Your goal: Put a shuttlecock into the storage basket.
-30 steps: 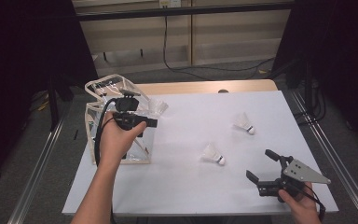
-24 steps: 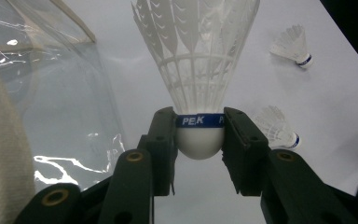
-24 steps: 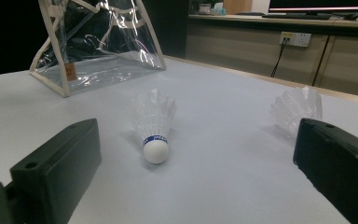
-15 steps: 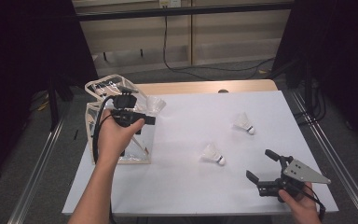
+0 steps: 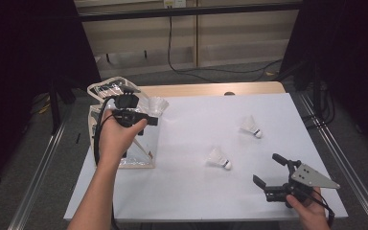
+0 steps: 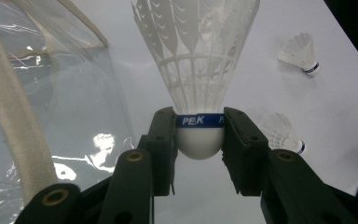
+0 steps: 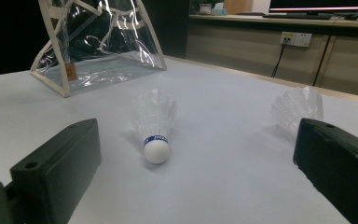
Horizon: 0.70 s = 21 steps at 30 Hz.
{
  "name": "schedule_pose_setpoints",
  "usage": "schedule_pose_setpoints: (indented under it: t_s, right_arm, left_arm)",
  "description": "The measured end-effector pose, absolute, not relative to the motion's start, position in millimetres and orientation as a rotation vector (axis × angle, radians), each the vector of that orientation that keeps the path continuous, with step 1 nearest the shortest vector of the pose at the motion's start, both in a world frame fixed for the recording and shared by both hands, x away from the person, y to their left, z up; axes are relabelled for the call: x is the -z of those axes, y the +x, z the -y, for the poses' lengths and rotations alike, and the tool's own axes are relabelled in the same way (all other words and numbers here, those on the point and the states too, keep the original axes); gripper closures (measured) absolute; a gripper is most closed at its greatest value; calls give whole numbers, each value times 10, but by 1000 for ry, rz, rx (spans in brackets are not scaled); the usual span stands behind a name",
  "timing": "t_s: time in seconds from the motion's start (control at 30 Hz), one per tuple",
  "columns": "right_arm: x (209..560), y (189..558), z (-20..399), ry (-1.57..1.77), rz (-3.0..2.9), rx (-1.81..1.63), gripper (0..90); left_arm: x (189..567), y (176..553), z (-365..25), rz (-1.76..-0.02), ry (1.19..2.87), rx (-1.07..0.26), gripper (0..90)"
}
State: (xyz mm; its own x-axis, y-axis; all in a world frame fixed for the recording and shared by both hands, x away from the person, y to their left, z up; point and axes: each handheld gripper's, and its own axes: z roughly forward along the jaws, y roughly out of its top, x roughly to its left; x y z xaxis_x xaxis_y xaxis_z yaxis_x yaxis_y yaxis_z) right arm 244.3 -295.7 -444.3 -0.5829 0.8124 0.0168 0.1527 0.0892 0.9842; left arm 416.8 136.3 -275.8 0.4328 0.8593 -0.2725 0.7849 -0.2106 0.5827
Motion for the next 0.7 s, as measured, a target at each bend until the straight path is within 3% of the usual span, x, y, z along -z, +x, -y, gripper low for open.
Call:
schedule_pose_setpoints:
  t_s: [0.7]
  right_arm:
    - [4445,2442,2951,953,-1819,-1533,2]
  left_arm:
    - [2550,4231,-1429,-1405,2002,-169,655]
